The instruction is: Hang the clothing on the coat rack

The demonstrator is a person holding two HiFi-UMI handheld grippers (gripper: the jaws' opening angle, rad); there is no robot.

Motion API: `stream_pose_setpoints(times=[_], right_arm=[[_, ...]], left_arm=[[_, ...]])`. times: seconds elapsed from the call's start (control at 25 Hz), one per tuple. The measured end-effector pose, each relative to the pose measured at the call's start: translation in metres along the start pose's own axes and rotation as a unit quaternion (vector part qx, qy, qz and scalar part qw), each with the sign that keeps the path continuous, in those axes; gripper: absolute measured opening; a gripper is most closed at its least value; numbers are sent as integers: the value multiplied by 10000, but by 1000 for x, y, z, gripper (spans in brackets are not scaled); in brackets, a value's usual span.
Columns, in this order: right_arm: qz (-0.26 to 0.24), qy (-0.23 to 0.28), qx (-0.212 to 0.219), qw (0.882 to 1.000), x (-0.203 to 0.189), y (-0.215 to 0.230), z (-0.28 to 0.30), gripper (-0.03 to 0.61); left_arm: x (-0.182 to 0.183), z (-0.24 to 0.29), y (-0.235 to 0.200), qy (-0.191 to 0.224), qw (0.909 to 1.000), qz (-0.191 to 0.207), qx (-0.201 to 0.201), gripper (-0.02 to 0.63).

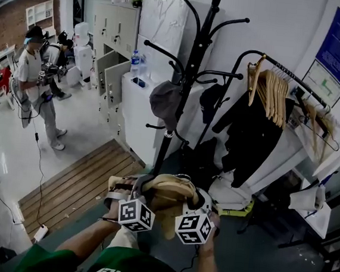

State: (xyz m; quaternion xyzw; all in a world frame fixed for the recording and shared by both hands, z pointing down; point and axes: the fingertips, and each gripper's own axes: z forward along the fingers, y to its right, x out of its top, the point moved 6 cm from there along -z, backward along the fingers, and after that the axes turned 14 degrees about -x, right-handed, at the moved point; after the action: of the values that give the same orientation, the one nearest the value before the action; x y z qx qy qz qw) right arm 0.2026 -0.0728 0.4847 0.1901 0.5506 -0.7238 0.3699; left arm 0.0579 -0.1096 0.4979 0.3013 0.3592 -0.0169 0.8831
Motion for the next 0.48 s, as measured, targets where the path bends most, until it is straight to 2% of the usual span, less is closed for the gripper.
stream_pose_setpoints(times=[0.48], right_arm=[[7, -51, -122, 9999, 6, 13, 26, 127]], left_arm=[[4, 22, -26, 92, 9999, 98, -21, 109]])
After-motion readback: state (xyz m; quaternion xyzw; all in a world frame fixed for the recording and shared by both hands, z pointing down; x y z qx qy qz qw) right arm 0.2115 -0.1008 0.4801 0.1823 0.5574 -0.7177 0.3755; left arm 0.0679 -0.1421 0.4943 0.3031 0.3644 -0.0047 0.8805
